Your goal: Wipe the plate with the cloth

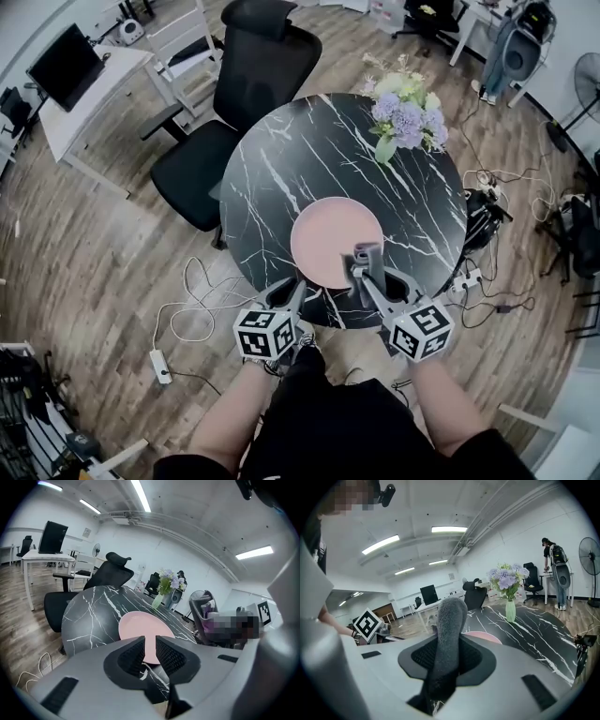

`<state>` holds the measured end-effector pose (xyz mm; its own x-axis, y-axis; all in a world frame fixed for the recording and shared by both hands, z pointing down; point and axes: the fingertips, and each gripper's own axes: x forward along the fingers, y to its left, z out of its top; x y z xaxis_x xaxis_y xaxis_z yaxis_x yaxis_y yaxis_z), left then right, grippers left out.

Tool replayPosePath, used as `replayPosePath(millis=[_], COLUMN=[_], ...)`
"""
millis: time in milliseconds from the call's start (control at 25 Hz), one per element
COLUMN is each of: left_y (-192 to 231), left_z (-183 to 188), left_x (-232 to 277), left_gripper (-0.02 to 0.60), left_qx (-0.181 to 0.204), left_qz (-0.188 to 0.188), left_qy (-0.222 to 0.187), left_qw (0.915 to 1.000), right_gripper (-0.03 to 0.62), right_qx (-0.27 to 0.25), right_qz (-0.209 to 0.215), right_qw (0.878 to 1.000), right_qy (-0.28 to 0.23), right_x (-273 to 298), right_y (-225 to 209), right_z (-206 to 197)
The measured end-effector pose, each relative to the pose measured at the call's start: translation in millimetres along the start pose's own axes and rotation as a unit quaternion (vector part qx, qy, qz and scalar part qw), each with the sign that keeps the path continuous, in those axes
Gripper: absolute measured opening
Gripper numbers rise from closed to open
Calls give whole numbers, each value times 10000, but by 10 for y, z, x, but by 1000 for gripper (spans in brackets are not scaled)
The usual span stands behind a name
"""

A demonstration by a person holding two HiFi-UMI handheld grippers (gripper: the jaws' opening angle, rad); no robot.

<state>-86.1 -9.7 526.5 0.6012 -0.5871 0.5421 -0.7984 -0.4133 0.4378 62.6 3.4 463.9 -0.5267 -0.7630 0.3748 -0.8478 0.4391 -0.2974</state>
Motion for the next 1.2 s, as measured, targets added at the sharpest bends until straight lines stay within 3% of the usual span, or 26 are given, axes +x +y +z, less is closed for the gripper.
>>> replayPosePath(millis=[160,680,1200], left_y=[257,750,789], left_z=[-42,-281,-374], left_x=[222,854,1092], left_gripper=[117,124,118], left_qx=[-252,-907,-1149], left_qz=[14,-26,126], left_qy=[318,1128,1346], left_qw=[9992,9895,9841], right_gripper=[106,106,106], right_qx=[71,319,372], right_qz=[-175,-677,-741], right_qw=[9998,9957,9881], right_qy=[97,538,1293], right_x=[212,701,847], right_y=[-60,-194,-294], right_z=[7,-239,-676])
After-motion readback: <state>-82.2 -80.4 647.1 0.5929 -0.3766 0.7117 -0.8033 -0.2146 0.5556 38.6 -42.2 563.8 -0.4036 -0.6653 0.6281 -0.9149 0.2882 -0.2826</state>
